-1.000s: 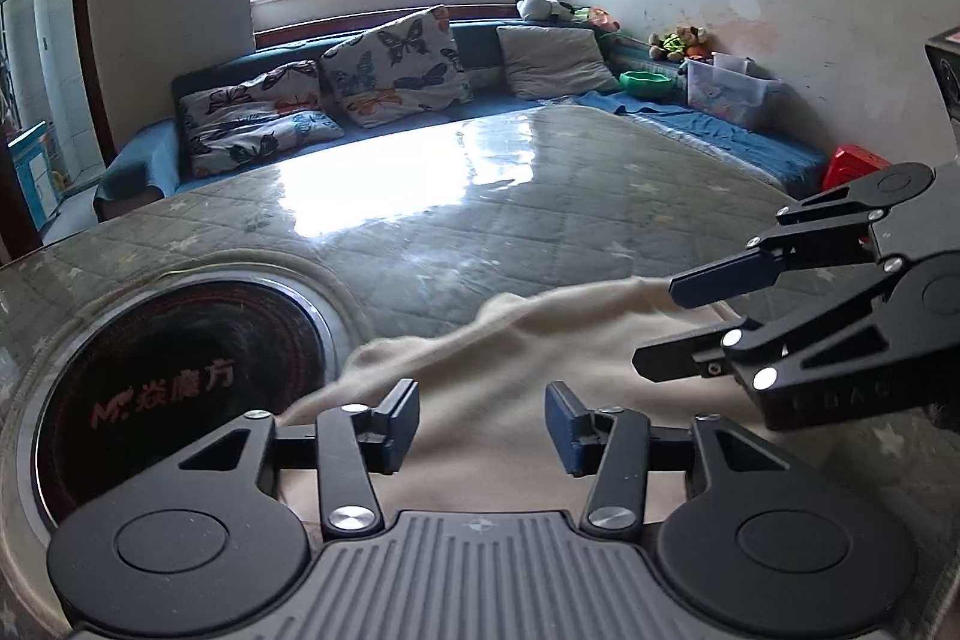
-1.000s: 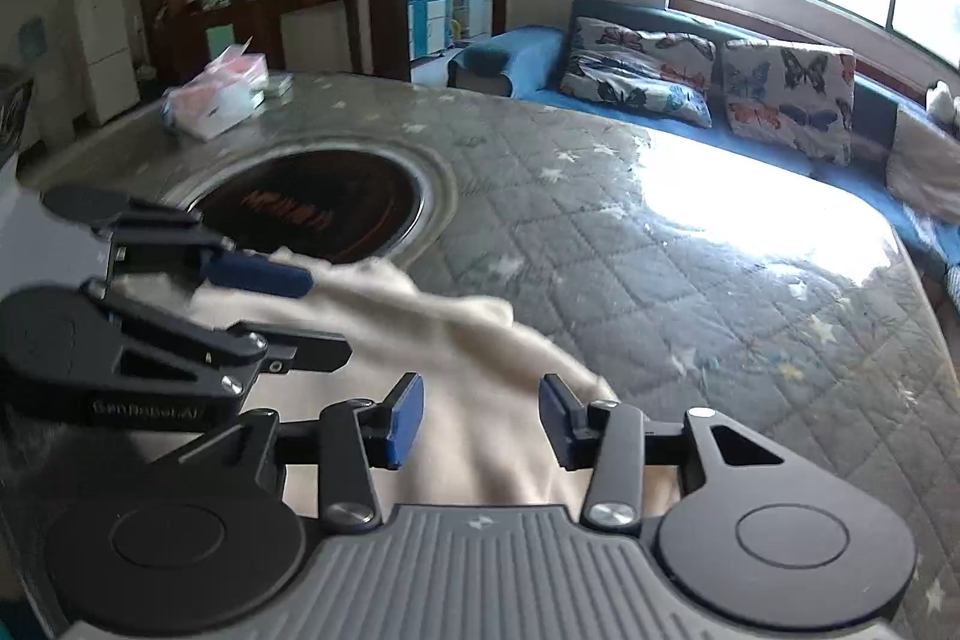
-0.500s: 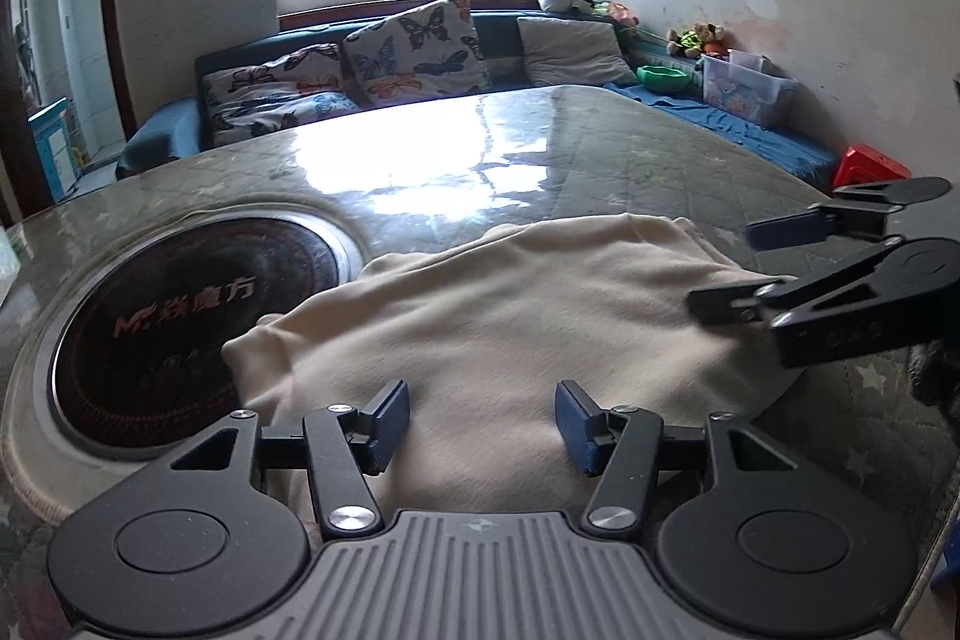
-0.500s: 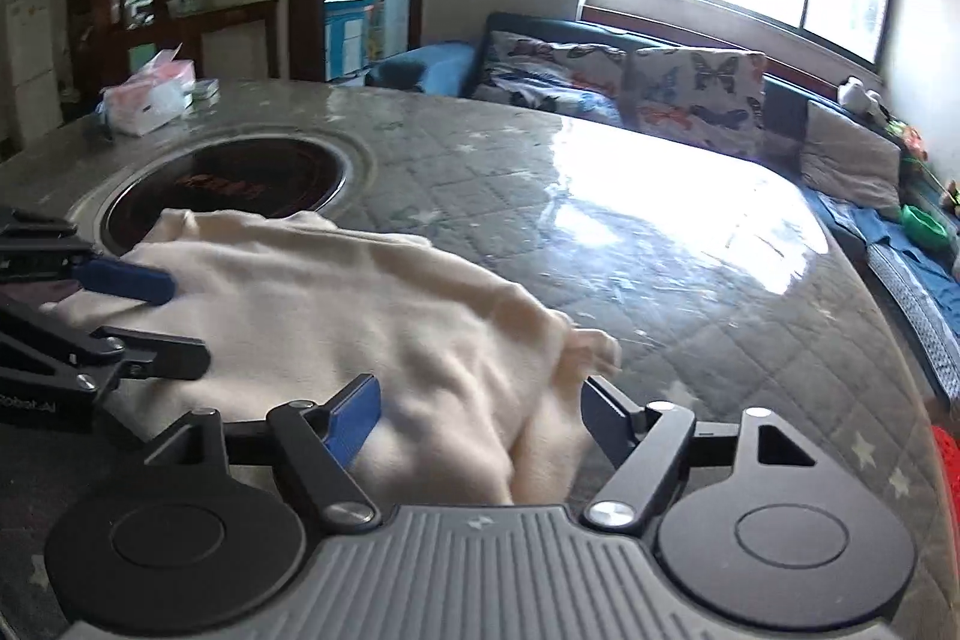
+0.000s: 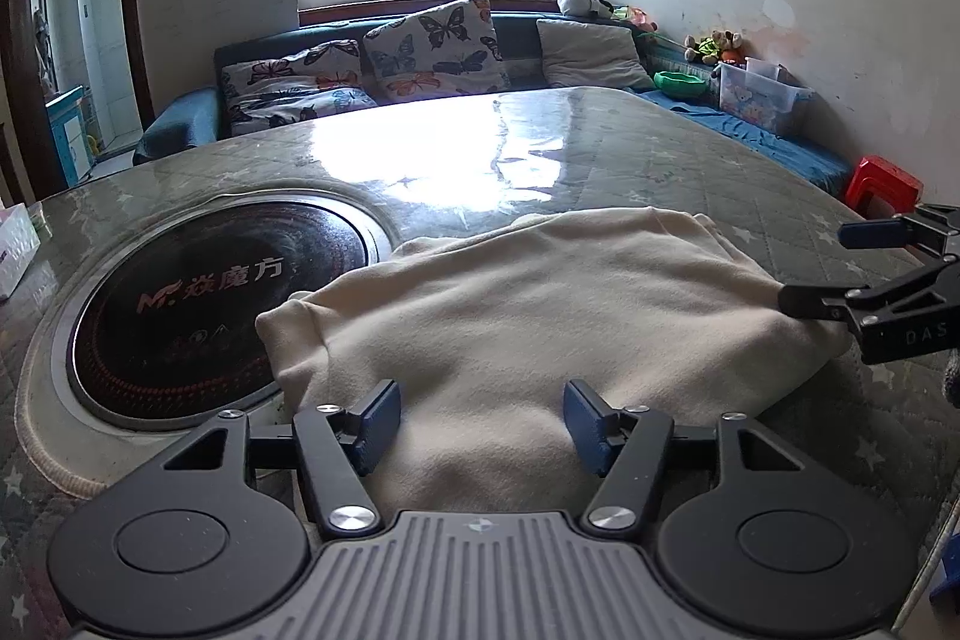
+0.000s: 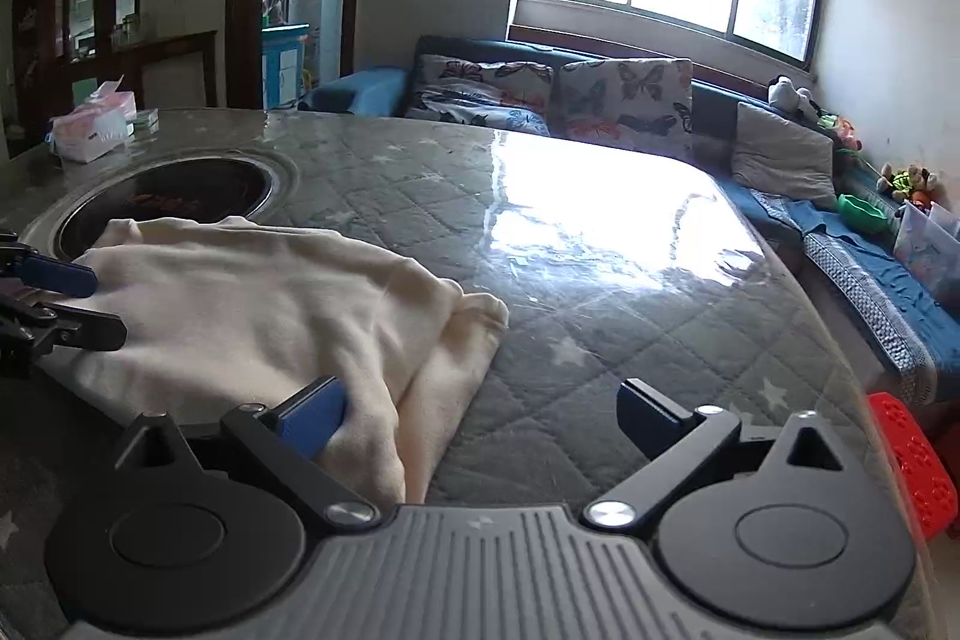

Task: Fold clothes
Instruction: 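Withdraw both open grippers from the folded sweatshirt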

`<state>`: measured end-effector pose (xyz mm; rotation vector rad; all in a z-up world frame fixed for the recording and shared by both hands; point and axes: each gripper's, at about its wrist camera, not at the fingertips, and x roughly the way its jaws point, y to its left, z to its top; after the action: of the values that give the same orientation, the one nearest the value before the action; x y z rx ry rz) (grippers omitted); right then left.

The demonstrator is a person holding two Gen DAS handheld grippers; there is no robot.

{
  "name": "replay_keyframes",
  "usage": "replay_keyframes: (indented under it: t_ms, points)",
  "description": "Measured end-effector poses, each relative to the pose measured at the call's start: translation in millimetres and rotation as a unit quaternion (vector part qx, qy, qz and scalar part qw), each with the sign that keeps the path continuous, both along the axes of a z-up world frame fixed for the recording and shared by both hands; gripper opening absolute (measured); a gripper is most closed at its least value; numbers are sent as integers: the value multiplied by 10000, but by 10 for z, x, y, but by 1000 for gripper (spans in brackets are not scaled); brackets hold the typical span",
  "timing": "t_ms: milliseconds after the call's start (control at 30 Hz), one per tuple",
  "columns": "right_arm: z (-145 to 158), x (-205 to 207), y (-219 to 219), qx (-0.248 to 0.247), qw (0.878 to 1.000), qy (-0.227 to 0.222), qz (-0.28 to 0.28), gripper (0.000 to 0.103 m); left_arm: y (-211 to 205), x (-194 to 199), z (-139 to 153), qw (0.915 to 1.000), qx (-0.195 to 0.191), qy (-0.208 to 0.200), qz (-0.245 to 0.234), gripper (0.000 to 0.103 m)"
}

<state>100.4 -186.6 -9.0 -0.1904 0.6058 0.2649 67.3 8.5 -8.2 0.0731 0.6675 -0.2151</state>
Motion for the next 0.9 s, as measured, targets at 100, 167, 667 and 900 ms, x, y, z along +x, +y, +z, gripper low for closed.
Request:
replay_keyframes:
  t_ms: [100,167,667,900]
  points:
    - [-91,-43,-5,-171,9998,99,-41,103,-7,-8,-13,10000,23,-13,-7,66]
    - [-164,-69,-7,-224,9996,151,-42,103,-6,-10,-21,10000,32,-18,-7,68]
    - [81,-38,69,-144,9997,-86,163,103,106,-37,73,9999,-59,-97,118,71]
    - [159,238,157,278,9984,184,453,85,405,219,135,9956,-199,-64,910,67]
